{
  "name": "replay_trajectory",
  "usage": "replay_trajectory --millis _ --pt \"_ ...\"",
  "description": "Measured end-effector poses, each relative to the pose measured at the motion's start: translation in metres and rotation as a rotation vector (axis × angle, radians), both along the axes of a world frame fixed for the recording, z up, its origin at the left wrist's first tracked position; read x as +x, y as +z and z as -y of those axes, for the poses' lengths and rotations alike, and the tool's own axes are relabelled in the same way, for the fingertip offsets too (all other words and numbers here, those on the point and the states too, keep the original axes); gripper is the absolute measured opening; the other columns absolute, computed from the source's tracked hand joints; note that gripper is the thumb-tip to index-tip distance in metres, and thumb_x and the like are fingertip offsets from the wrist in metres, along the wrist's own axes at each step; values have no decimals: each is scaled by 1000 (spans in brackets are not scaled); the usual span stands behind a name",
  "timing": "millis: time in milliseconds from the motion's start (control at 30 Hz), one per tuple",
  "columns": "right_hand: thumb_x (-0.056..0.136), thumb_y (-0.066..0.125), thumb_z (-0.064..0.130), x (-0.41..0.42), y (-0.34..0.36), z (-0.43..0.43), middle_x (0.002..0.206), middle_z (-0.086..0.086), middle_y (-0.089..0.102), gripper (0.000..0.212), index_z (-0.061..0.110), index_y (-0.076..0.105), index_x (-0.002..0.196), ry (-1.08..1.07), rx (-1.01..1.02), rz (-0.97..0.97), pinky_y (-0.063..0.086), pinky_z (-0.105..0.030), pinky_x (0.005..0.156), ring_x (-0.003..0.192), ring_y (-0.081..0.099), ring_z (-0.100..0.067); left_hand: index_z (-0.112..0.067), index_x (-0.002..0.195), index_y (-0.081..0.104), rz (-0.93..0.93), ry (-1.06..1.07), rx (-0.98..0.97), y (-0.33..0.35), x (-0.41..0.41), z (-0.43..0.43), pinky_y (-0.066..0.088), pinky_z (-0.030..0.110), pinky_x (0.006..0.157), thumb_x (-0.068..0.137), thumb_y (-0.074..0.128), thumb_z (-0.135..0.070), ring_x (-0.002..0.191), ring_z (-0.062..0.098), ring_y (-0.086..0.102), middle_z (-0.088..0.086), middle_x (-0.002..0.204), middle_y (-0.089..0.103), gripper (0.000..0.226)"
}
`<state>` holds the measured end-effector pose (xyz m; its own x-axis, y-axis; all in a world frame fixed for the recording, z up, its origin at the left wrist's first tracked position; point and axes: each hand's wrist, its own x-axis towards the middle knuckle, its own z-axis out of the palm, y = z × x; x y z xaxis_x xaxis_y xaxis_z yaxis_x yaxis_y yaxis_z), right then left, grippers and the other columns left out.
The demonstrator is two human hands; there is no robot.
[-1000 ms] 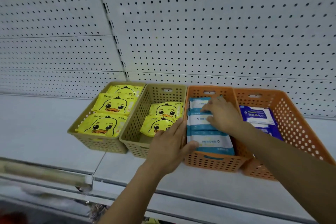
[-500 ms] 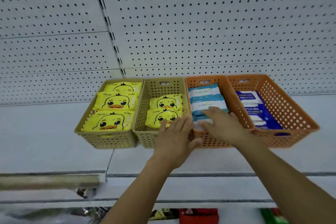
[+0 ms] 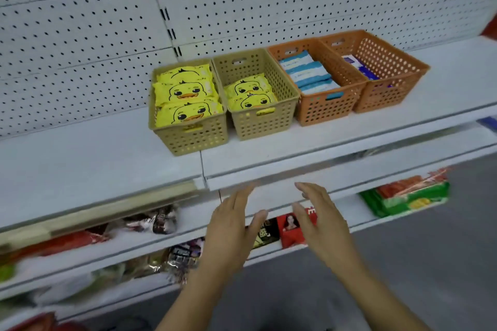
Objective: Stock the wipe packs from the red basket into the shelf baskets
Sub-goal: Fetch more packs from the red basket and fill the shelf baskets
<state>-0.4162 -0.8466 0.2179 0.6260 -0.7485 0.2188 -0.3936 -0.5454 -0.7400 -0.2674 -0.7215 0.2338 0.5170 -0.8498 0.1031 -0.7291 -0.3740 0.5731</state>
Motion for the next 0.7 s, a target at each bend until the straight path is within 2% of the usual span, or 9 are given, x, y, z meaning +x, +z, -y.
replay_trajectory --millis 67,133,200,267,333,467,700 --pt "95 53 26 -8 -8 -22 122 11 57 30 24 56 125 21 47 -48 43 -21 88 108 56 -6 -34 145 33 -92 -3 52 -10 -11 -29 43 30 99 94 40 -57 124 7 48 -14 140 50 56" --pt "93 57 24 -16 -20 -42 112 4 61 26 21 61 118 56 80 -138 45 -27 87 102 60 -14 -31 145 36 -144 -44 126 -25 -20 -54 45 32 98 96 46 -50 124 10 51 -10 139 52 53" --pt "92 58 22 -24 -29 -64 113 2 63 26 19 63 117 58 156 -206 45 -28 89 102 60 -16 -26 143 41 -158 -80 176 -40 -27 -79 46 30 95 97 49 -45 122 12 54 -6 140 53 50" --pt "92 57 21 -33 -35 -89 114 3 64 26 18 64 117 56 227 -241 46 -29 91 102 61 -15 -24 138 47 -199 -68 190 -48 -36 -105 46 24 86 97 51 -43 113 11 59 -6 133 58 45" --pt "92 57 22 -45 -42 -116 110 3 66 24 19 64 115 72 269 -256 49 -35 91 97 62 -15 -24 135 51 -273 -37 191 -52 -46 -134 46 22 80 97 53 -39 102 11 63 -5 124 62 41" --pt "93 56 23 -72 -54 -179 106 4 67 22 20 64 113 105 334 -279 50 -36 90 94 62 -12 -22 128 56 -340 17 194 -62 -66 -207 54 35 85 96 55 -36 94 13 66 -4 111 68 35" --pt "94 56 18 -95 -70 -296 112 -2 68 26 14 63 118 157 376 -360 49 -34 92 99 64 -17 -18 125 60 -367 168 236 -80 -88 -342 52 31 87 95 59 -31 99 13 67 -1 113 70 33"
